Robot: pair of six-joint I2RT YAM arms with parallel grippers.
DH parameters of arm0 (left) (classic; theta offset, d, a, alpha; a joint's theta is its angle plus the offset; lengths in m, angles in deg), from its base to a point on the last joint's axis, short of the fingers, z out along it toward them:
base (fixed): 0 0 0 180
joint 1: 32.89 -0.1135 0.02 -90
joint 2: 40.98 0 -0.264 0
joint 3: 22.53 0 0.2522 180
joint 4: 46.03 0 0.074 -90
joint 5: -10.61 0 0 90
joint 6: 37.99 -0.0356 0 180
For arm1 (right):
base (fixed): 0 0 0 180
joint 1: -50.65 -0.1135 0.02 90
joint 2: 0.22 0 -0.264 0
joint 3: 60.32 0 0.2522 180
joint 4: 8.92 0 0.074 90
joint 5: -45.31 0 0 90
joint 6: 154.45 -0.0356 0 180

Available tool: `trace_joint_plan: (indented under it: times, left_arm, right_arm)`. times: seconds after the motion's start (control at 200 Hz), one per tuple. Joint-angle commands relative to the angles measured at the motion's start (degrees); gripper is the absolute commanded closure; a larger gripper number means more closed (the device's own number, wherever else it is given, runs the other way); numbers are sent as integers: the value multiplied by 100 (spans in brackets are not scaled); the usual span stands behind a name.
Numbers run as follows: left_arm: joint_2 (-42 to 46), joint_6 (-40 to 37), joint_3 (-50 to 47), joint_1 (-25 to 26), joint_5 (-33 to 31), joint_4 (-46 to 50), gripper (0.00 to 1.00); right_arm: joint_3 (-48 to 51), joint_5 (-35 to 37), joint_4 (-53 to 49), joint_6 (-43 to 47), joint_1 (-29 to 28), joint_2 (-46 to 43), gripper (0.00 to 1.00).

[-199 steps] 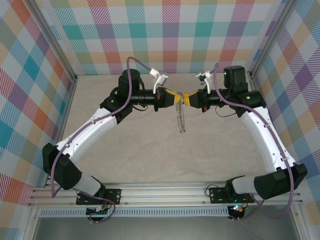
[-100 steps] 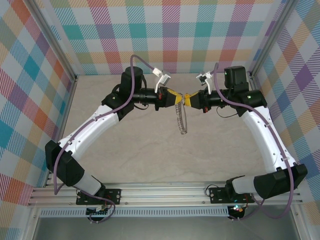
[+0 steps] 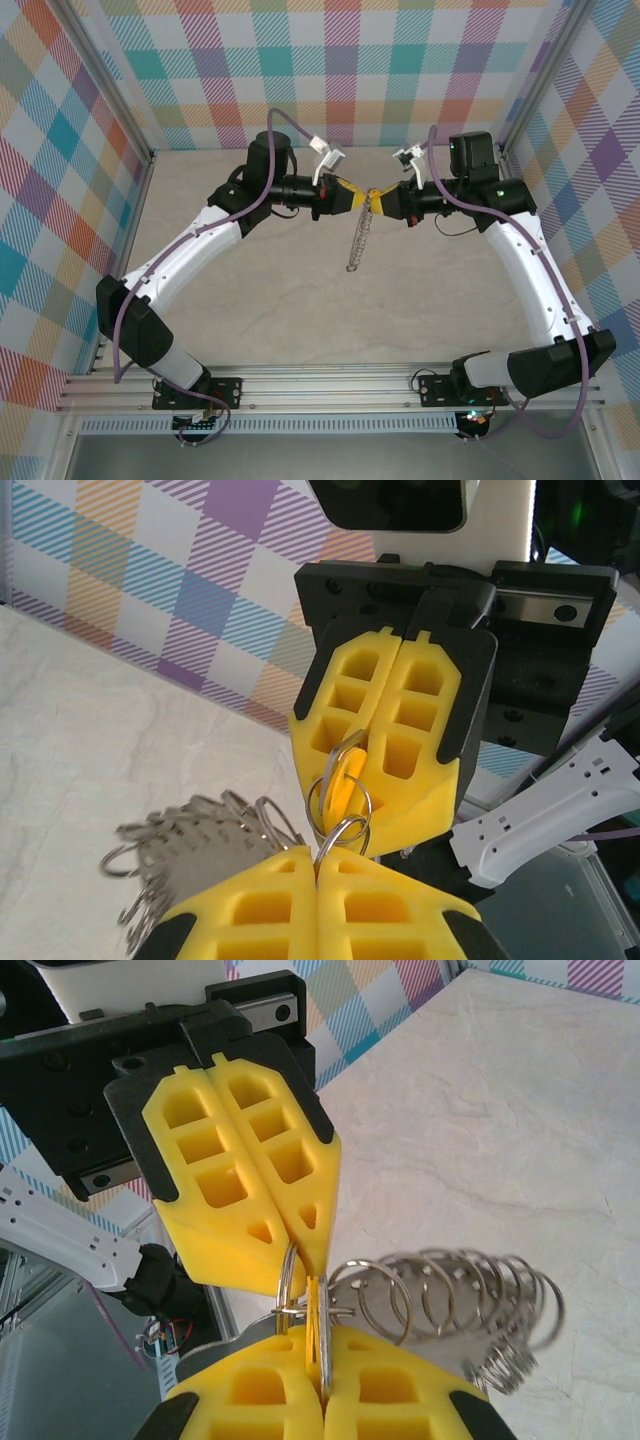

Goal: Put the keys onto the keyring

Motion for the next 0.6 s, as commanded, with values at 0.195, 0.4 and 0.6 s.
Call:
trace_joint_plan:
  times: [0.195, 0.4, 0.6]
  left_arm:
    - [-153, -207, 179, 44, 273, 271, 100]
    - [-2, 37, -62, 44, -11, -139, 100]
    - [180, 396, -320, 26, -350, -657, 100]
  right_arm:
    - [-388, -331, 137, 161, -122, -29, 100]
    - [-350, -168, 85, 214, -117, -34, 100]
    - [-99, 159, 199, 145, -121, -199, 100]
